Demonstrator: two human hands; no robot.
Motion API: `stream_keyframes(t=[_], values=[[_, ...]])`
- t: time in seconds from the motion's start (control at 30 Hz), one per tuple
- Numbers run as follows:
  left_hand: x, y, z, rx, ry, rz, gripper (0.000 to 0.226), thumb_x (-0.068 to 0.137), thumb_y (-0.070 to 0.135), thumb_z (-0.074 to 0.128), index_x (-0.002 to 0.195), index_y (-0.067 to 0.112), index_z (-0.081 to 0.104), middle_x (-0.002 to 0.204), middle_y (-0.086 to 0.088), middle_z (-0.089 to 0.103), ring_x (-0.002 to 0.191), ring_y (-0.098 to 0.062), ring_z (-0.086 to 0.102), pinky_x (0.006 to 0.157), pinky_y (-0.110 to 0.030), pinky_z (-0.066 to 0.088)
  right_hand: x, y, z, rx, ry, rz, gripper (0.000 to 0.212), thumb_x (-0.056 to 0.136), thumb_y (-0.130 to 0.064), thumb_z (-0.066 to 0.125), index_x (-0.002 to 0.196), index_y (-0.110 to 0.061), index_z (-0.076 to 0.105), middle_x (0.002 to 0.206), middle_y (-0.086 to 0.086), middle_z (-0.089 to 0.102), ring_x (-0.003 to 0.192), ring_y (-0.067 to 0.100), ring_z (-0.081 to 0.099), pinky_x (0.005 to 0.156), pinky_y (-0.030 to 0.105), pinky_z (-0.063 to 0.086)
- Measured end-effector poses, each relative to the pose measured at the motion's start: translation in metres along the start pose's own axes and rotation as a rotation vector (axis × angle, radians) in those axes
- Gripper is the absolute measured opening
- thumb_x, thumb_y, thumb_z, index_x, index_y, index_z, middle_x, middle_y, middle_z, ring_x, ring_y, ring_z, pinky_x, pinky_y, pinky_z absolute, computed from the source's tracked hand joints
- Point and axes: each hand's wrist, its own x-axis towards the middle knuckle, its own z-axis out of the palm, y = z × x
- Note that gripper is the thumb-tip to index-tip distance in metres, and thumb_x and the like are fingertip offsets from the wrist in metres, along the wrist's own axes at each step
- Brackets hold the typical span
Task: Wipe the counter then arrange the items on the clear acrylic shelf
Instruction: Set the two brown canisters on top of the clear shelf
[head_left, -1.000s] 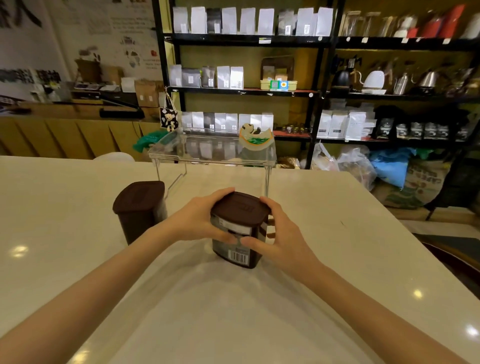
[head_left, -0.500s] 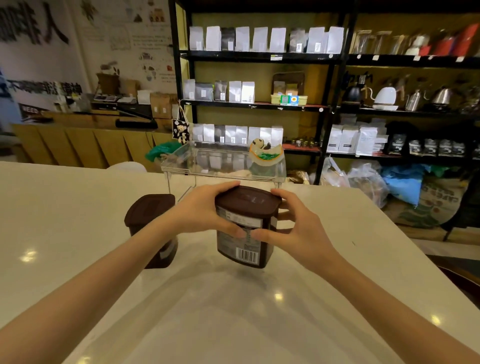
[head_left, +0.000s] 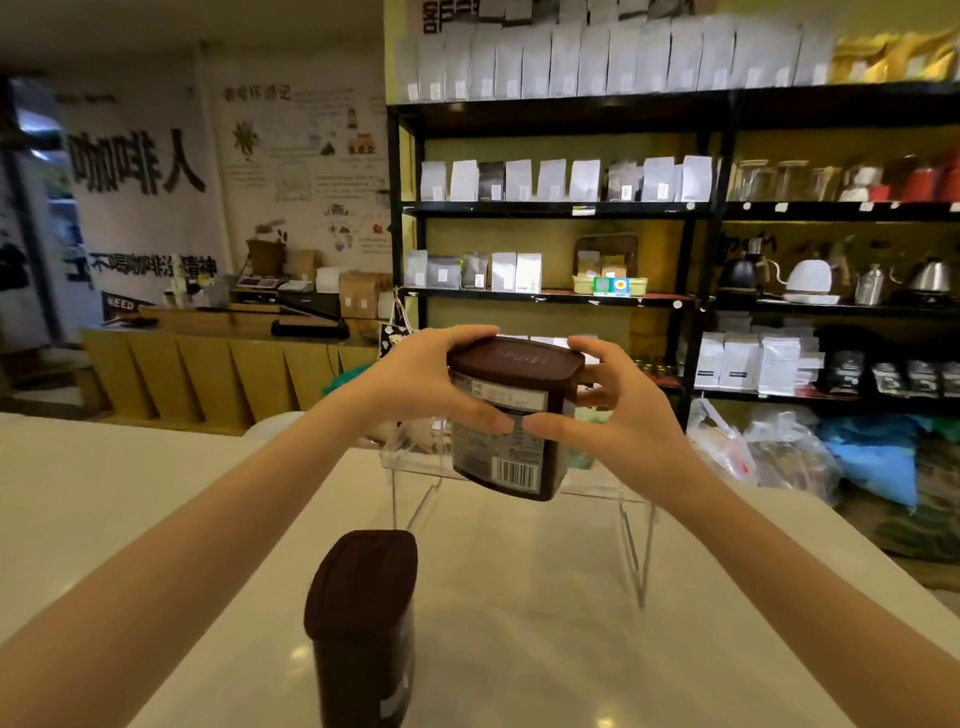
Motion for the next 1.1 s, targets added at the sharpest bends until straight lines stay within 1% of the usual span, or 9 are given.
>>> stream_keyframes(t=[0.07,0.17,0.23,0.37,0.57,0.67,0.87,0.97,1.1], values=[[0.014,-0.015,-0.007,-0.013,0.022,-0.009,0.093,0.058,0.025,0.085,0.138,0.026,0.036,0.116,0.012,0.048,0.108,-0.007,0.047,0.098,-0.027,0.043,0.02,0.004,0.012,0.019,-0.009,0.01,0.082,0.064,-0.027,0.08,0.133,-0.025,0.036,0.123,-0.001,0.058,0.106,0.015,0.055,0.085,0.027,0.049],[0.035,-0.04,-0.014,-0.022,0.032,-0.038,0.099,0.057,0.024,0.085,0.14,0.023,0.032,0.117,0.009,0.049,0.112,-0.01,0.048,0.1,-0.032,0.044,0.048,0.01,0.029,0.049,-0.035,0.043,0.082,0.065,-0.024,0.08,0.134,-0.023,0.034,0.126,0.002,0.057,0.099,0.011,0.053,0.074,0.016,0.045],[0.048,-0.056,-0.015,-0.029,0.038,-0.065,0.103,0.056,0.025,0.086,0.141,0.023,0.028,0.125,0.003,0.051,0.115,-0.014,0.049,0.101,-0.035,0.045,0.065,0.017,0.04,0.056,-0.051,0.088,0.083,0.067,-0.022,0.079,0.135,-0.021,0.033,0.129,0.002,0.055,0.098,0.011,0.051,0.079,0.021,0.045],[0.067,-0.084,-0.011,-0.041,0.059,-0.096,0.104,0.057,0.024,0.086,0.141,0.021,0.025,0.133,-0.004,0.051,0.106,-0.01,0.046,0.099,-0.033,0.044,0.091,0.036,0.057,0.093,-0.083,0.176,0.087,0.065,-0.02,0.08,0.138,-0.019,0.031,0.133,0.004,0.055,0.101,0.013,0.054,0.09,0.035,0.048],[0.091,-0.116,0.0,-0.098,0.005,-0.121,0.093,0.057,0.023,0.086,0.133,0.016,0.032,0.121,-0.002,0.055,0.106,-0.014,0.053,0.091,-0.027,0.046,0.11,0.055,0.074,0.049,-0.076,0.196,0.072,0.066,-0.017,0.08,0.127,-0.018,0.043,0.127,0.003,0.059,0.105,0.016,0.056,0.091,0.037,0.05],[0.1,-0.127,0.004,-0.102,-0.033,-0.132,0.093,0.057,0.023,0.086,0.133,0.013,0.032,0.127,-0.005,0.054,0.109,-0.015,0.053,0.095,-0.032,0.048,0.114,0.062,0.08,0.025,-0.065,0.207,0.071,0.065,-0.017,0.08,0.126,-0.018,0.043,0.126,0.002,0.059,0.105,0.015,0.055,0.091,0.035,0.049],[0.111,-0.141,0.007,-0.14,-0.062,-0.112,0.091,0.062,0.019,0.082,0.137,0.016,0.031,0.127,-0.003,0.051,0.111,-0.014,0.05,0.1,-0.033,0.045,0.122,0.076,0.089,0.058,-0.029,0.236,0.067,0.062,-0.02,0.082,0.12,-0.017,0.048,0.123,0.003,0.061,0.11,0.022,0.058,0.095,0.045,0.051],[0.109,-0.149,0.012,-0.244,-0.017,-0.141,0.097,0.063,0.017,0.082,0.141,0.018,0.025,0.135,-0.006,0.049,0.119,-0.018,0.05,0.103,-0.038,0.045,0.123,0.079,0.095,0.022,0.031,0.224,0.069,0.062,-0.022,0.082,0.121,-0.015,0.047,0.122,0.002,0.06,0.111,0.019,0.056,0.092,0.035,0.051],[0.095,-0.146,0.027,-0.335,0.194,-0.184,0.092,0.063,0.021,0.082,0.138,0.016,0.028,0.136,-0.005,0.048,0.117,-0.016,0.048,0.096,-0.033,0.044,0.123,0.075,0.105,0.011,0.068,0.21,0.075,0.065,-0.025,0.08,0.126,-0.011,0.039,0.124,0.002,0.056,0.102,0.009,0.049,0.072,0.012,0.041]])
